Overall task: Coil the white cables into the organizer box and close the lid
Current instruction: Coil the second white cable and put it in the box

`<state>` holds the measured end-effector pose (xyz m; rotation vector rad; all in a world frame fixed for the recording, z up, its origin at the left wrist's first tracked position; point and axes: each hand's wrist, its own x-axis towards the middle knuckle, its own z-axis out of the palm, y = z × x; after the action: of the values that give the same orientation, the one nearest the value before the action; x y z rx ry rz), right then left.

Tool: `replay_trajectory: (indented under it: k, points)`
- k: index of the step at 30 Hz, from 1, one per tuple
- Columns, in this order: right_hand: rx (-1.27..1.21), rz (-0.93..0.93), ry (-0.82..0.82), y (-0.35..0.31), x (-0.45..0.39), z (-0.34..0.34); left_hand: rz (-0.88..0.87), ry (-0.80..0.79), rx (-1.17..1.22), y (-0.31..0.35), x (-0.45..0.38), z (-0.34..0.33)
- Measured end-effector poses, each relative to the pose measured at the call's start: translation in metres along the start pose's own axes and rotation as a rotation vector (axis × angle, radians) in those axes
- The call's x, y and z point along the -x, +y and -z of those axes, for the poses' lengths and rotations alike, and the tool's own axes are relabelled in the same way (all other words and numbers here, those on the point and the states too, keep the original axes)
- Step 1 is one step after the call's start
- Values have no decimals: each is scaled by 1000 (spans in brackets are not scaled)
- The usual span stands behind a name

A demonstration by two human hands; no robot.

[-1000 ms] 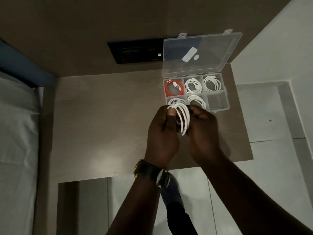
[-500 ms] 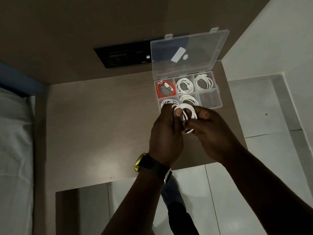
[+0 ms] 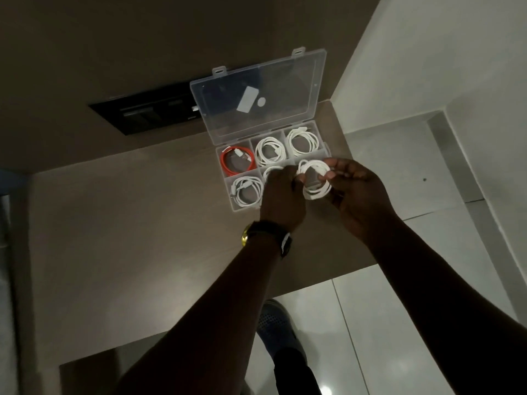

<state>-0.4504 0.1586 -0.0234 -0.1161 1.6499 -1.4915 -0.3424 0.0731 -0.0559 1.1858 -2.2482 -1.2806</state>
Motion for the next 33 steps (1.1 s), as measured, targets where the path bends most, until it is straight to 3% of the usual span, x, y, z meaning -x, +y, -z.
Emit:
replay_trajectory:
  k: [3, 5, 7, 12, 20, 25, 33]
  points:
    - [34, 38, 54, -7, -31, 5, -57, 82, -306, -1, -28, -16]
    - [101, 96, 86, -7, -47, 7, -61, 23, -351, 1, -42, -23]
    - [231, 195, 120, -3, -59, 11, -11, -16, -306, 4, -52, -28]
    - [490, 355, 149, 2, -68, 18, 60, 70, -192, 12, -56, -29]
    - [453, 448, 156, -4, -70, 23, 401, 44, 251, 28, -66, -24]
    - [680, 436, 214, -1, -72, 26, 386, -45, 168, 27, -65, -26]
    - [935, 564, 148, 3, -76, 22, 400, 86, 229, 15, -50, -36]
